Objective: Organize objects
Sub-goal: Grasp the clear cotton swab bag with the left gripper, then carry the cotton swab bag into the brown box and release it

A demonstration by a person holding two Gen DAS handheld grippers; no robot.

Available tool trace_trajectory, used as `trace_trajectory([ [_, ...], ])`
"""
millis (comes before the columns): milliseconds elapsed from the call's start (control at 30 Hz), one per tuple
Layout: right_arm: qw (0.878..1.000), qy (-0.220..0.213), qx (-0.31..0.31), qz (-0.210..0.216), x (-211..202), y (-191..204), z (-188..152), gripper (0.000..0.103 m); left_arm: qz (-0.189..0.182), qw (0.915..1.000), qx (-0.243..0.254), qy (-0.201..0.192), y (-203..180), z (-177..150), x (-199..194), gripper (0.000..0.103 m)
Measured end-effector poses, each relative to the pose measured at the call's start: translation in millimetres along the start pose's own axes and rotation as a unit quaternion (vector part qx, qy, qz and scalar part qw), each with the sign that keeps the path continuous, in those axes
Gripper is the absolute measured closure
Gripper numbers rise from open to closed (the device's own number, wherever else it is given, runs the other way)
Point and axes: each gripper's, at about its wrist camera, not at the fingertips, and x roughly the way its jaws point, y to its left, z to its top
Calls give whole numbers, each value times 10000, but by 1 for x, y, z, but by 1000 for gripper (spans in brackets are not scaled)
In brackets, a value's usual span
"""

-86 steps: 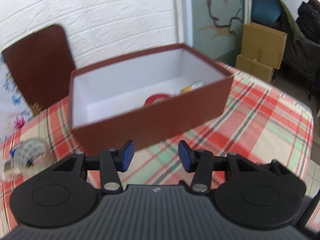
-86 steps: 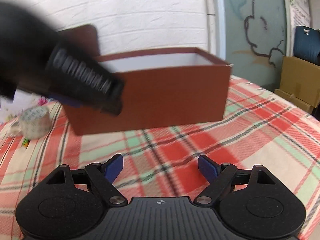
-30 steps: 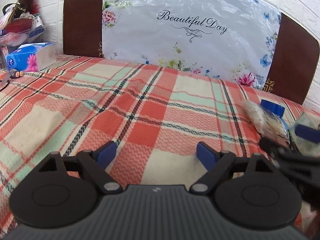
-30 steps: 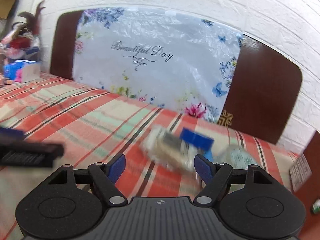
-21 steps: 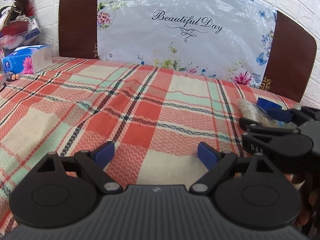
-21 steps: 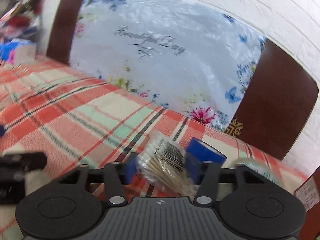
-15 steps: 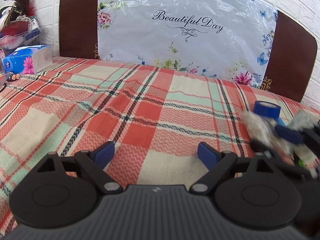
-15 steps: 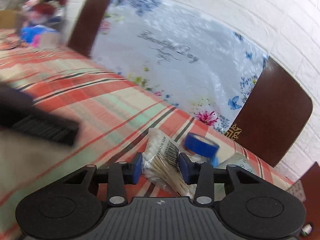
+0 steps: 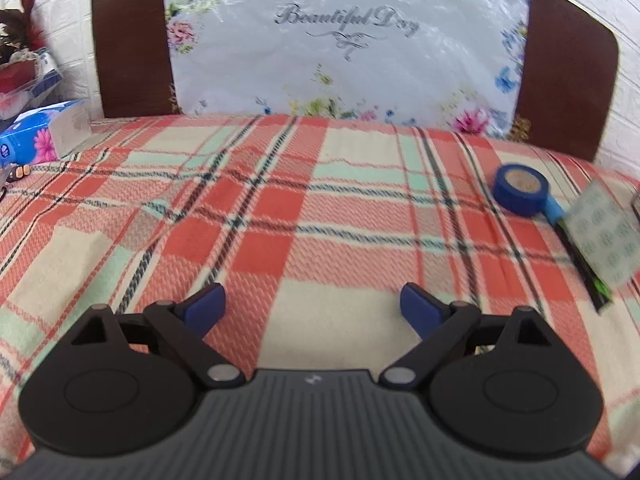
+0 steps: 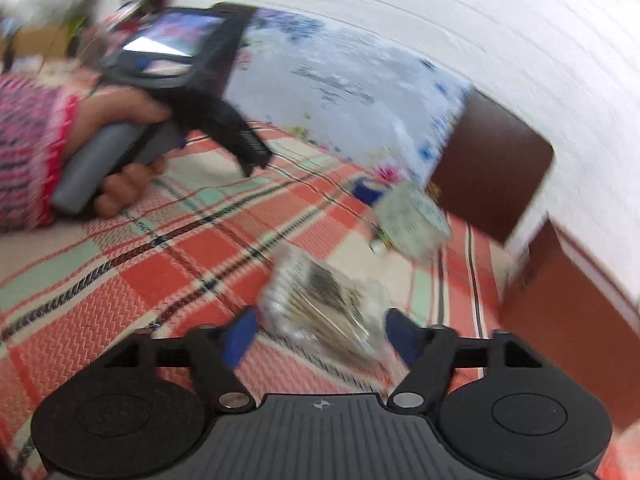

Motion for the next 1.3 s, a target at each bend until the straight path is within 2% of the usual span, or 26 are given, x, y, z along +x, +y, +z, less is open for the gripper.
trace_trajectory([
  [33, 9997, 46, 250, 52, -3, -5, -2, 21, -200, 9997, -79, 96, 0, -3, -9, 8],
  [100, 9975, 157, 658, 205, -3, -14, -6, 20, -742, 9968, -199, 221, -5, -11, -34, 8],
  [200, 9940, 386, 948, 382, 4, -15, -9, 16, -1409, 9892, 33, 392, -23, -24, -68, 8],
  [300, 9890, 522, 1224, 642, 13, -17, -6, 13, -1966, 9765, 211, 858, -45, -31, -82, 8],
  [400, 9852, 594, 1397, 794, 25, -18, -3, 10, -2515, 9581, 93, 1369, -62, -34, -77, 9],
  [433, 9849, 601, 1398, 820, 26, -17, -3, 12, -2579, 9536, 79, 1551, -69, -38, -71, 10],
  [467, 9853, 581, 1349, 877, 26, -18, -2, 25, -2455, 9566, 218, 1554, -80, -41, -68, 12],
  [500, 9858, 538, 1301, 914, 24, -17, -1, 32, -2311, 9615, 476, 1409, -90, -43, -69, 14],
  [533, 9862, 540, 1285, 893, 22, -17, -2, 35, -2256, 9628, 641, 1339, -99, -44, -69, 16],
  [567, 9860, 529, 1305, 893, 20, -19, -4, 36, -2337, 9602, 637, 1390, -104, -43, -69, 25],
  [633, 9873, 516, 1333, 690, 11, -27, -11, 37, -2608, 9502, 631, 1583, -117, -39, -69, 33],
  [767, 9816, 619, 1794, 226, -9, -62, -35, 37, -2969, 9346, 1013, 1678, -165, -44, -75, 33],
  [967, 9669, 731, 2352, -664, -42, -118, -76, 37, -3548, 9005, 1850, 1702, -258, -59, -94, 33],
  [1133, 9543, 740, 2619, -1233, -60, -155, -100, 37, -3874, 8760, 2300, 1719, -317, -67, -106, 33],
  [1300, 9398, 612, 3005, -1509, -70, -182, -121, 37, -3953, 8646, 2635, 1640, -360, -75, -114, 32],
])
